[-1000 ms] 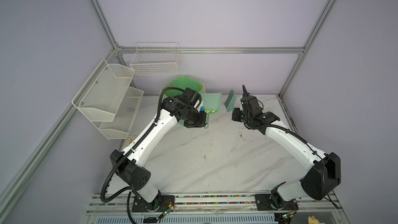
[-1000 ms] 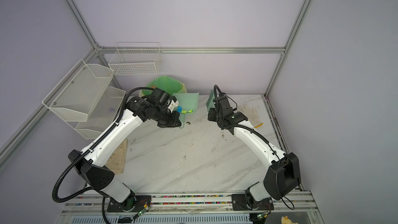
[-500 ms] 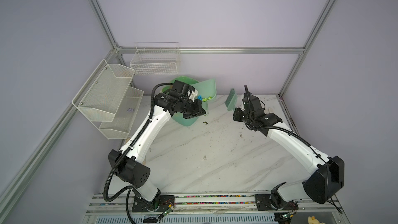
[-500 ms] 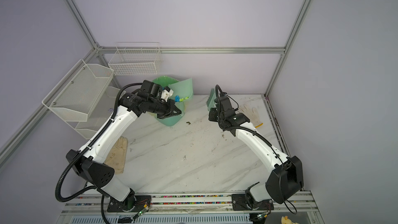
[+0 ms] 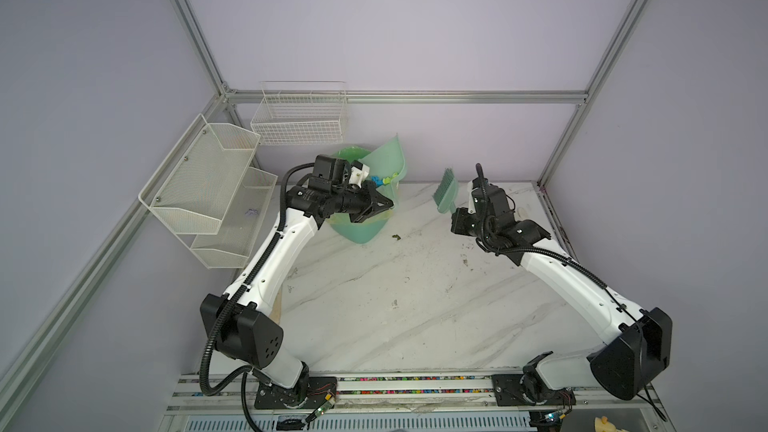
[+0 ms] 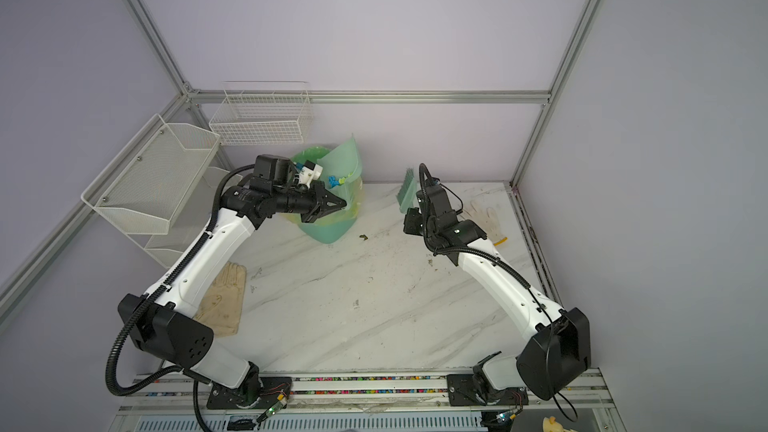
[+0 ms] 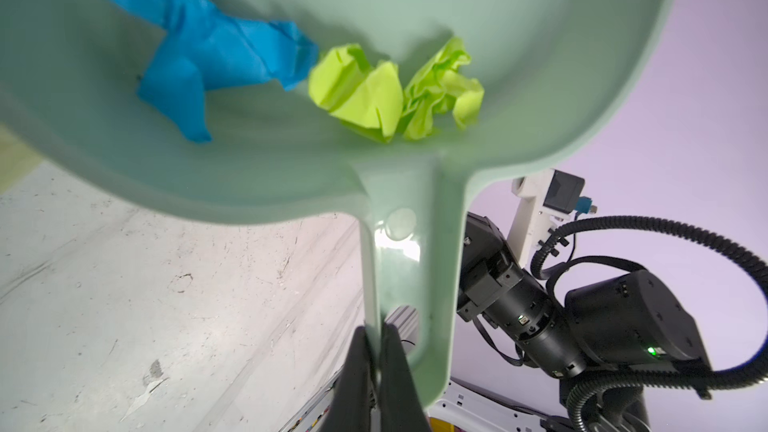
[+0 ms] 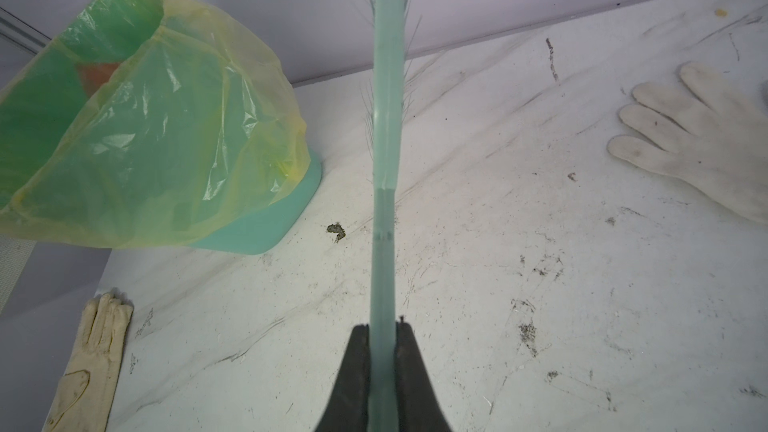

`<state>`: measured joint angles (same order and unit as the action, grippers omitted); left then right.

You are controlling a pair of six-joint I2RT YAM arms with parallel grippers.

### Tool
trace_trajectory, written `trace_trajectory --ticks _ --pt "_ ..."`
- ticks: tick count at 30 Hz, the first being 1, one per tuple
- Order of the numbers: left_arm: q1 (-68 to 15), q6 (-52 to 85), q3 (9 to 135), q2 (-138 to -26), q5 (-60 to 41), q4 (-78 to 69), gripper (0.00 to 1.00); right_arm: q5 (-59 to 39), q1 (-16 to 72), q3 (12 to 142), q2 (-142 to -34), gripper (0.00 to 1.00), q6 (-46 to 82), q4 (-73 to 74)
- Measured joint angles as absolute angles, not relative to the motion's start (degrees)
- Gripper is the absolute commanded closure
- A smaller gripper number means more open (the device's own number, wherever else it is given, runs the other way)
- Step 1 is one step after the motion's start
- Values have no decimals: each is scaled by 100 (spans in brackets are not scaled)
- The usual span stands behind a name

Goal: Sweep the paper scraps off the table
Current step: 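Raise the dustpan over the bin opening with the left gripper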

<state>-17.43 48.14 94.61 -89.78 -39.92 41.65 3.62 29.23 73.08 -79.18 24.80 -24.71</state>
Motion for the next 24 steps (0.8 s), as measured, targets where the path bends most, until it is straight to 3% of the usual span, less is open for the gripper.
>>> trace_trajectory --ticks 7,18,24 --pt "-1385 5931 8399 -8621 -4644 2650 100 338 2923 7299 -7738 100 2480 -2462" --pt "-934 7356 7778 -8589 -5749 469 100 255 2923 7299 -7730 100 2482 -2462" --pt "-803 9225 6879 -8576 -5959 -1962 100 252 2923 7299 -7730 100 2480 -2462"
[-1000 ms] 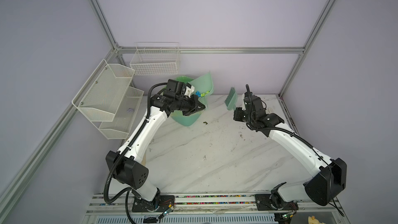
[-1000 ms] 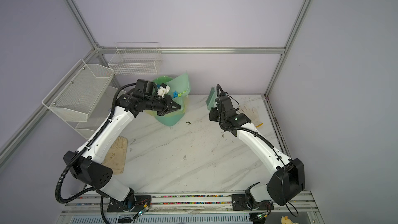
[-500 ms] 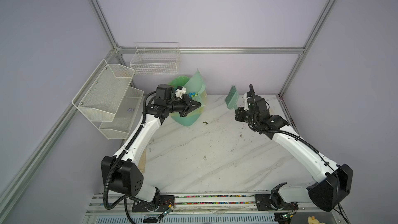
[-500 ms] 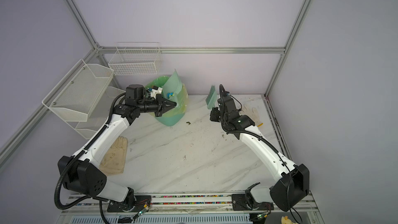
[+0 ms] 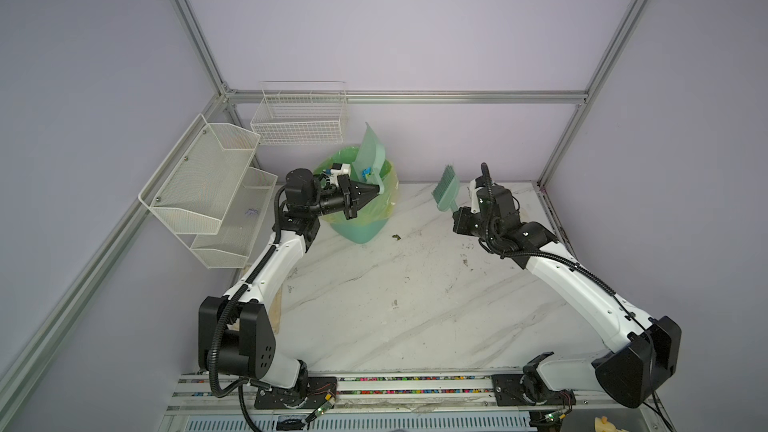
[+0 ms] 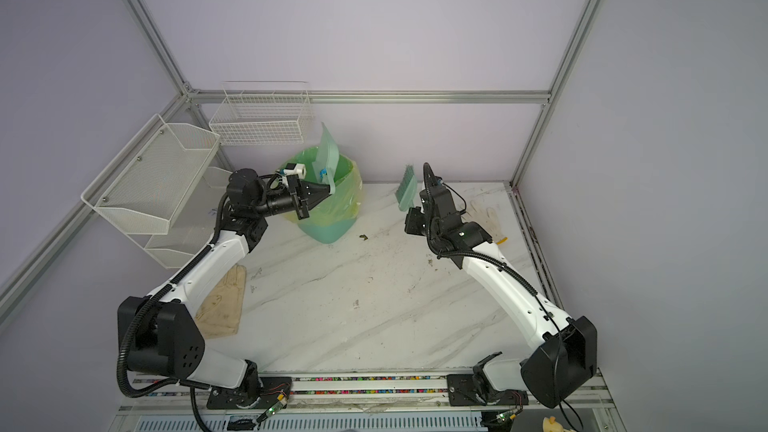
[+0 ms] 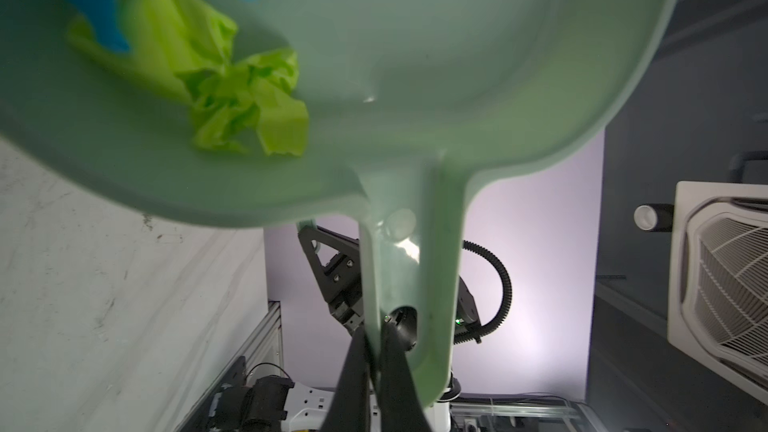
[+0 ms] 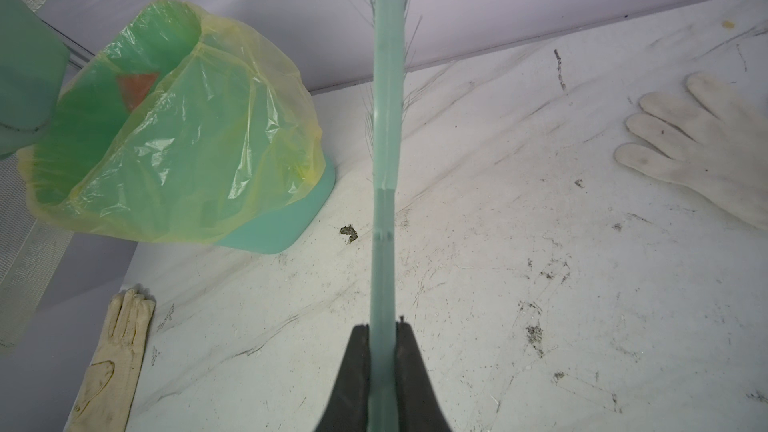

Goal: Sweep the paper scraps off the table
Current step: 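Raise the dustpan over the bin opening with the left gripper, then tip the dustpan over the bin with the left gripper to pour scraps in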

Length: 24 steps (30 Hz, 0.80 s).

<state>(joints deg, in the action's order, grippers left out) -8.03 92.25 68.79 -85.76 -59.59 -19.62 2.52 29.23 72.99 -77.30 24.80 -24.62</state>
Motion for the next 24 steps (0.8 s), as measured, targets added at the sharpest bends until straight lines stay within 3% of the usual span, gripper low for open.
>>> trace_trajectory --ticks 5,11,24 --pt "-792 10978 6375 -8899 -5835 -4665 100 250 2923 7299 -7725 100 2480 -2462" --pt "-792 11734 5872 -9142 -5404 -6775 100 250 2923 7299 -7662 100 2477 -2462" --pt "-1269 11957 5548 -9271 -4519 -8138 100 211 2923 7299 -7529 100 2480 -2460"
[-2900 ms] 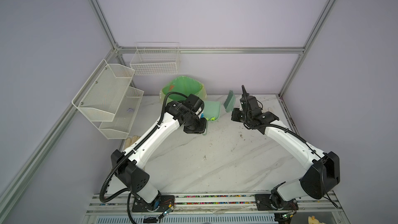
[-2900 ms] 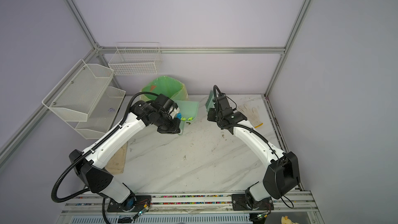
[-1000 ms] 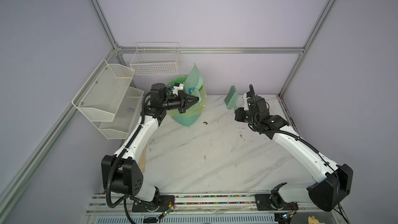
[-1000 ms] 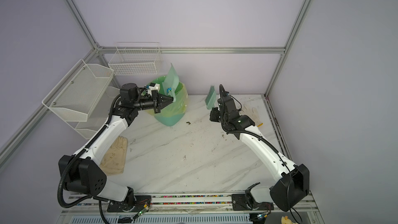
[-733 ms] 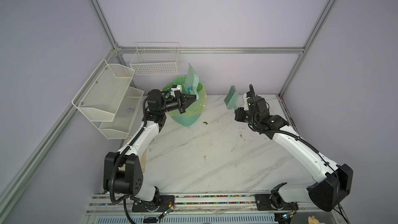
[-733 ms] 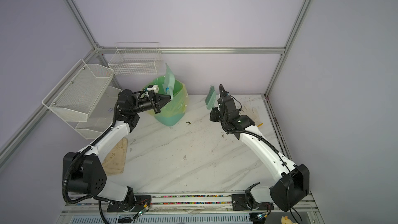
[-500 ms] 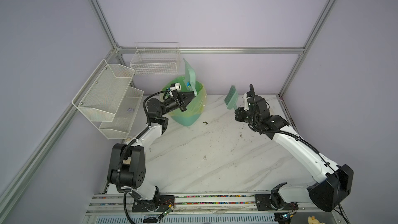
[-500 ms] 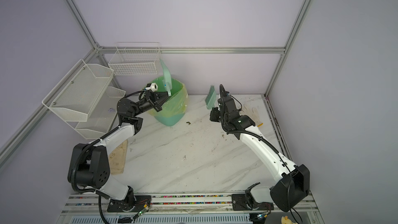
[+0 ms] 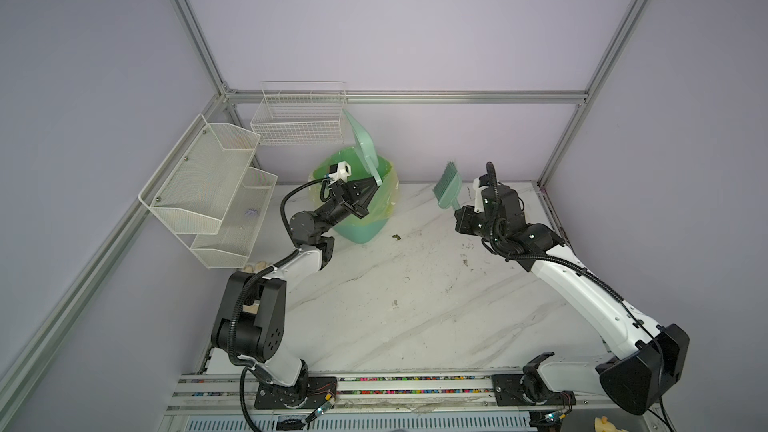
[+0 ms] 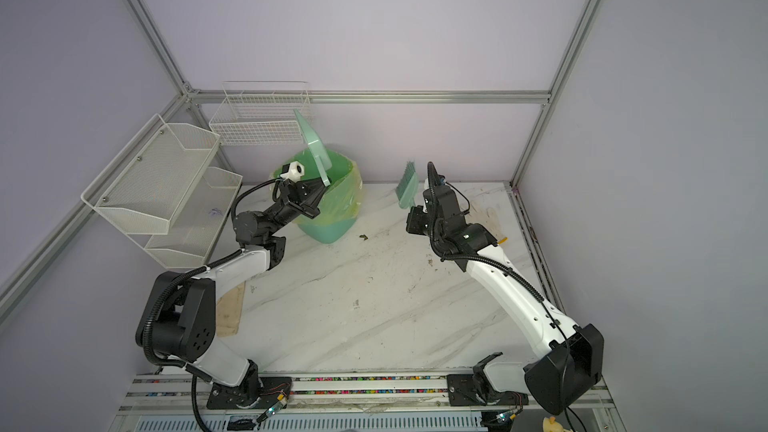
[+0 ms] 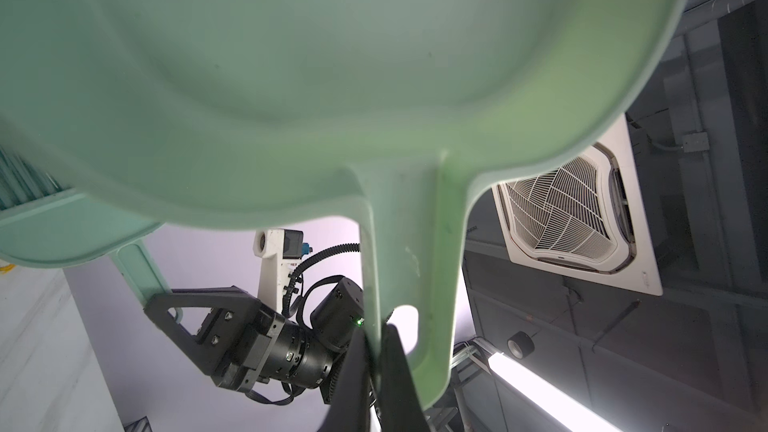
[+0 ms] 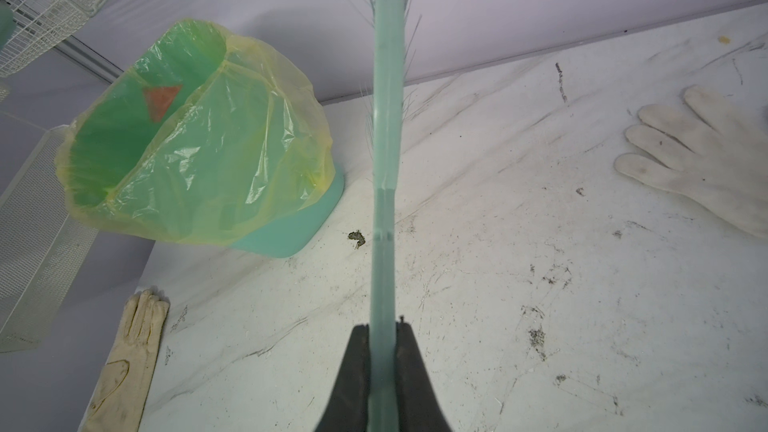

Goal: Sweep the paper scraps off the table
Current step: 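Tip the dustpan over the bin with the left gripper to pour scraps in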

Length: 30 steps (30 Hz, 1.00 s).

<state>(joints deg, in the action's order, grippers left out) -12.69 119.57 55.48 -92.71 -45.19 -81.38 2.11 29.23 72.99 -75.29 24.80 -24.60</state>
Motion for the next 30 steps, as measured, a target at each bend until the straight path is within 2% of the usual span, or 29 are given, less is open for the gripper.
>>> trace_trajectory --ticks 23,30 --pt "-1350 11963 5551 -9384 -4480 -8187 100 211 2923 7299 -7404 100 2484 -2467" --pt "-1262 11966 5551 -9384 -4733 -8182 100 213 2923 7293 -7404 100 2480 -2467"
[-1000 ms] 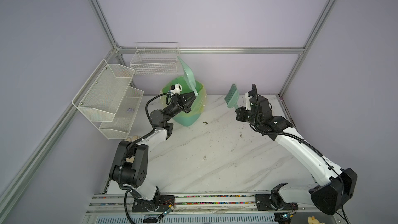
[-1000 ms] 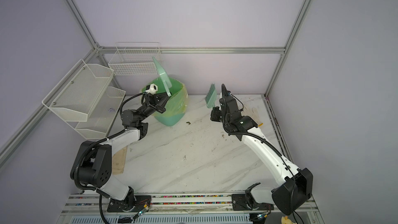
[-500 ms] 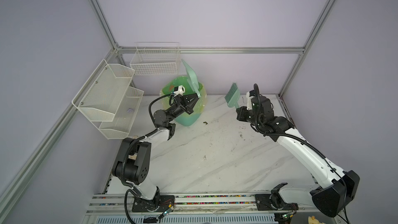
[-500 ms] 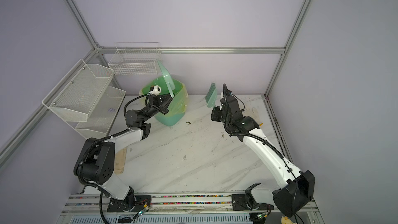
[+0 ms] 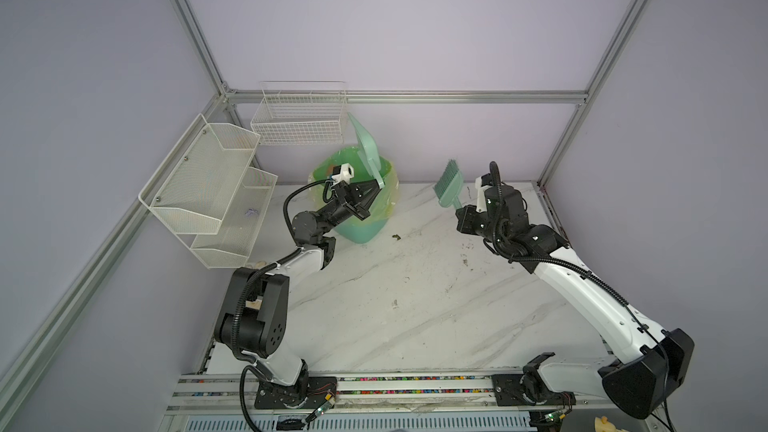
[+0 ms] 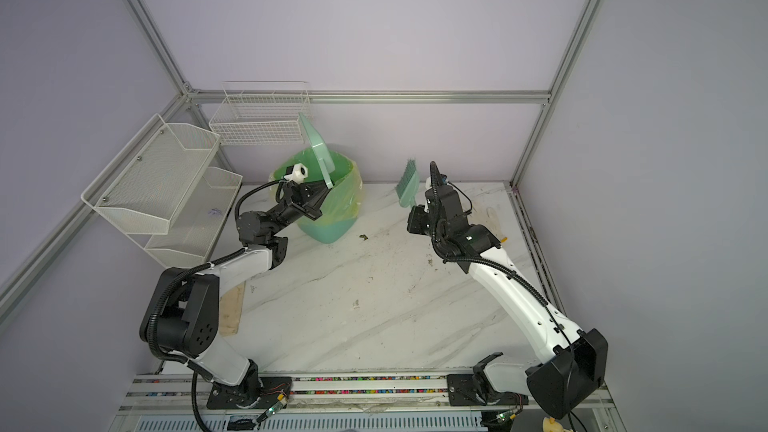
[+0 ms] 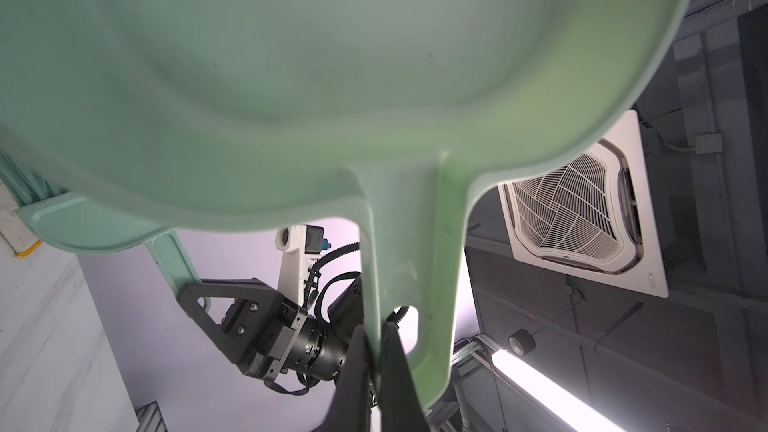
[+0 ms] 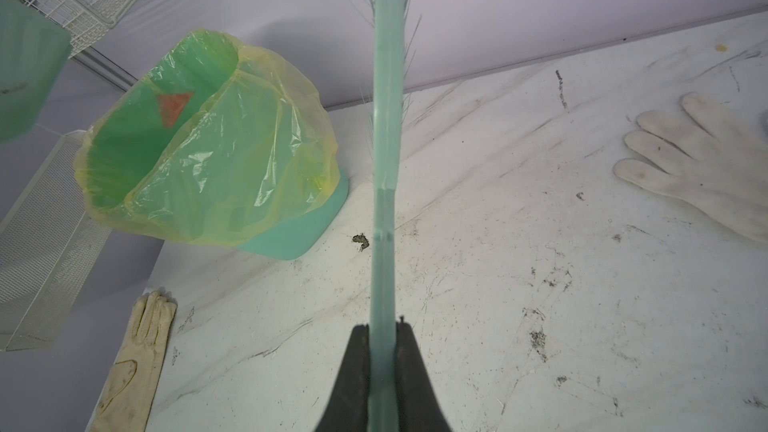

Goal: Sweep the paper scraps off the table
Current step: 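Tip the dustpan over the bin with the left gripper to pour scraps in, then lower the empty dustpan with the left while the right brings the brush over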

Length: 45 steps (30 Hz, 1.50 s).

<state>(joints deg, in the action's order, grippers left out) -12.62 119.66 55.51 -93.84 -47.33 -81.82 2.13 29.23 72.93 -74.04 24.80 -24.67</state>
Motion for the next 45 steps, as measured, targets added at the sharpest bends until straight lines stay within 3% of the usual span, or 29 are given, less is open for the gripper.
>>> trace_trajectory --ticks 6,10,15,20,24,33,45 --pt "-1262 11966 5551 -9369 -4998 -8121 100 226 2923 7286 -7404 100 2480 -2469" --pt "-1262 11937 5551 -9015 -5378 -7229 100 252 2923 7286 -7404 100 2477 -2473" --pt "-1264 10403 5693 -7968 -5826 -4237 100 250 2891 7319 -7432 100 2475 -2532" --pt "-1288 7736 6995 -7592 -5767 -331 100 180 2744 7378 -7518 100 2477 -2552" --pt "-1356 6007 7806 -7603 -5406 1942 100 30 2532 7454 -7634 100 2480 -2547" --pt "-2235 3730 8973 -8355 -3924 5183 100 -515 1946 7454 -7651 100 2547 -2484" --pt "-3481 2383 10436 -9758 -1619 7199 100 -1236 1420 7043 -7360 100 2923 -2075"
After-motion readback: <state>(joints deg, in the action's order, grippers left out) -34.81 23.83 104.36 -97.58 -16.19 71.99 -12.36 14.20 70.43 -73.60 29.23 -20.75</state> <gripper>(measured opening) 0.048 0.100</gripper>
